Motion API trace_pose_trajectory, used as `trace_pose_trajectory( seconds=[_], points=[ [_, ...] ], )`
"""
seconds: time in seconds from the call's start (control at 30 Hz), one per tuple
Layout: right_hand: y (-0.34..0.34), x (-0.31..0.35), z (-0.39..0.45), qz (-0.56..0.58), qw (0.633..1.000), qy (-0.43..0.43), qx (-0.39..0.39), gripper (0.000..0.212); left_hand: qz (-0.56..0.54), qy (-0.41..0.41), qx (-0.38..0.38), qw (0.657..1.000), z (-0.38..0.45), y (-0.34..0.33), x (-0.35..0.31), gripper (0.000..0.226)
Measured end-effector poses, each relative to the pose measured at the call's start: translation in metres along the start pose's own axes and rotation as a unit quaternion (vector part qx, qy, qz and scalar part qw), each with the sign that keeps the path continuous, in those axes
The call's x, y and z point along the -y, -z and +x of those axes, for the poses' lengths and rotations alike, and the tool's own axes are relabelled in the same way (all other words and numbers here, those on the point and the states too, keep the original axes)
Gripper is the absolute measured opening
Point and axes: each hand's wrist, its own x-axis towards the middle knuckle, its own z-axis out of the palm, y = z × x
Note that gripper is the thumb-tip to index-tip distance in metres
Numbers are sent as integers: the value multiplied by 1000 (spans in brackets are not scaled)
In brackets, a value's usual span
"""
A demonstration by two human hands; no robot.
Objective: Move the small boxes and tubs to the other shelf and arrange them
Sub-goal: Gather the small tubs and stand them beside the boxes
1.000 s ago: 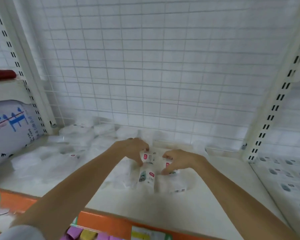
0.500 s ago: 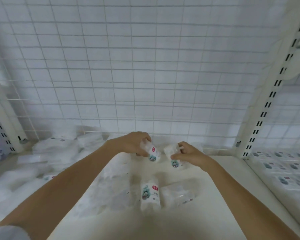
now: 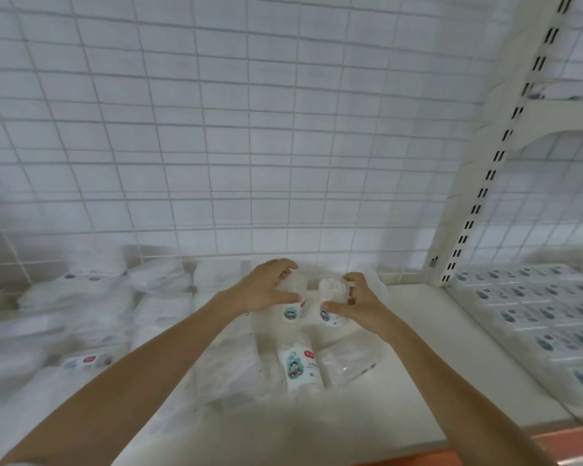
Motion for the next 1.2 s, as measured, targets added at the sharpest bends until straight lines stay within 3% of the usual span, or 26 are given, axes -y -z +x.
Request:
trace_pose_trajectory(
  seconds=[0.1, 0.27, 0.5, 0.67, 0.83, 1.07, 1.2],
  points=[
    [-3, 2, -7, 21, 1000, -12, -6, 55, -58, 31, -14, 998, 2, 0, 3, 60],
    [-3, 6, -15, 107, 994, -28, -18, 50, -52, 35, 2, 998, 3, -1, 6, 59],
    [-7, 13, -21, 78, 993, -17, -82, 53, -58, 40, -22, 997, 4, 1, 2, 55],
    [17, 21, -42, 150, 982, -9, -115, 49, -185, 17, -49, 981, 0, 9, -19, 41],
    [55, 28, -88, 176, 970, 19, -168, 46, -280, -12, -8, 960, -2, -10, -58, 47],
    [125, -3, -195, 161, 950, 8, -266, 38, -344, -31, 80, 935, -8, -83, -145, 12],
    [168, -31, -270, 160, 930, -11, -332, 41, -370, -46, 130, 919, -18, -144, -204, 8]
  ],
)
